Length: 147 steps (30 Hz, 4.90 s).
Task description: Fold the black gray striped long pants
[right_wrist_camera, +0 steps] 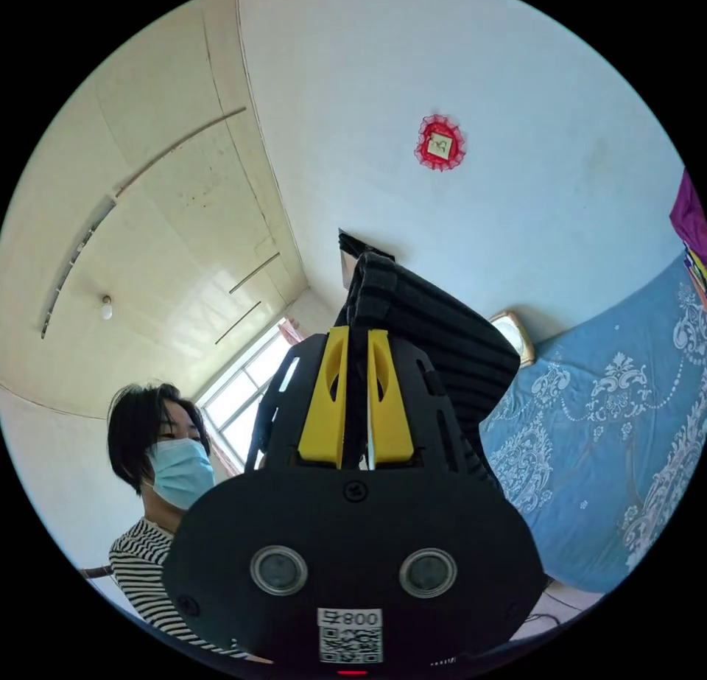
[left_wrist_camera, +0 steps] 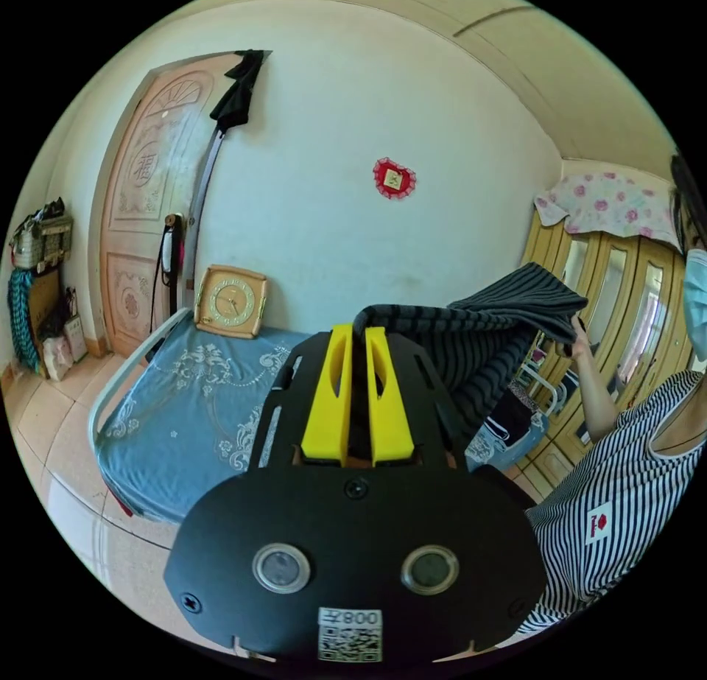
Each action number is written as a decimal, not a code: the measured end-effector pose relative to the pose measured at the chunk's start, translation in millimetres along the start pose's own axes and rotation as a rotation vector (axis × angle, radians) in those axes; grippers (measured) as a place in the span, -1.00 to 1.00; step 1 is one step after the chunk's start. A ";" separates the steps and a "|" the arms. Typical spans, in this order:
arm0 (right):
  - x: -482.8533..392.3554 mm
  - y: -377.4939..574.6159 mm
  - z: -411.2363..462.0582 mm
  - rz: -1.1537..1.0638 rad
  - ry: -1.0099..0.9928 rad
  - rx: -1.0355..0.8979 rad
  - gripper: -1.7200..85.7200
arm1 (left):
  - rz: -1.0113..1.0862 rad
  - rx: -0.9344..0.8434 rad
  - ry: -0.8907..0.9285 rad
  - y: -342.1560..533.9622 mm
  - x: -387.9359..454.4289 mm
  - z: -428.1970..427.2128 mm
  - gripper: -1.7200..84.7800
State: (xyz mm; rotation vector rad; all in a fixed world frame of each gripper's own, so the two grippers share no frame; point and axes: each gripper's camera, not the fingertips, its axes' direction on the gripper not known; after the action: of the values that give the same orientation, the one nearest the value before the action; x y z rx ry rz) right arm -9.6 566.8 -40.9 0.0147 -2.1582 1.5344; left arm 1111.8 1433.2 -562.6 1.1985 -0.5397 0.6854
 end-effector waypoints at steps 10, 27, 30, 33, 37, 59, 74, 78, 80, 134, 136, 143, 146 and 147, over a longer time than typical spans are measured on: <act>69.4 67.0 -17.1 0.274 0.542 -0.084 -0.87 | 0.097 -0.297 -0.008 48.1 23.7 139.6 -0.93; 70.2 120.8 237.3 -0.011 0.925 -0.832 -0.73 | -0.113 -0.618 -0.029 202.1 29.4 334.9 -0.91; 61.5 128.8 293.3 -0.123 0.948 -0.928 -0.68 | -0.128 -0.623 -0.027 220.2 38.0 345.6 -0.91; 62.5 142.6 334.6 -0.211 1.052 -1.024 -0.66 | -0.131 -0.626 -0.029 238.3 46.2 352.7 -0.91; 72.3 157.9 363.3 -0.234 1.141 -1.148 -0.71 | -0.142 -0.628 -0.010 266.8 55.3 361.1 -0.91; -148.0 -114.0 201.1 -0.179 1.004 -0.283 -0.95 | -0.074 -0.153 -0.110 216.6 75.8 264.3 -0.91; 9.0 -40.0 287.0 0.083 1.132 -0.807 -0.81 | -0.609 -0.489 -0.047 466.6 -24.3 447.0 -0.85; 28.0 -4.6 350.7 -0.029 1.132 -1.050 -0.75 | -0.682 -0.559 0.146 539.8 15.9 479.3 -0.78; 28.6 3.6 374.6 -0.103 1.124 -1.109 -0.74 | -0.672 -0.603 0.196 555.0 37.0 499.3 -0.76; 249.7 -120.1 364.2 -0.002 1.378 -0.925 -0.91 | -0.393 -0.757 -0.428 623.2 172.4 327.2 -0.78; 246.1 -80.1 334.1 0.067 1.326 -0.917 -0.90 | -0.561 -0.715 -0.405 689.8 166.4 255.6 -0.77; 223.8 19.6 222.4 0.301 1.390 -0.777 -0.80 | -0.882 -0.548 -0.334 803.0 147.0 135.6 -0.69; 230.3 41.5 187.8 0.393 1.408 -0.717 -0.78 | -0.971 -0.534 -0.254 833.5 132.6 133.9 -0.68; 235.3 49.9 176.8 0.424 1.417 -0.700 -0.77 | -1.012 -0.511 -0.206 843.9 127.9 135.5 -0.69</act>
State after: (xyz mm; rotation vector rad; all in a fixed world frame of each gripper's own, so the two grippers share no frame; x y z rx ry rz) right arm -298.1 490.3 -36.8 -1.3597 -1.3245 0.4398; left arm 581.2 1504.4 115.9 0.8922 -0.1926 -0.4251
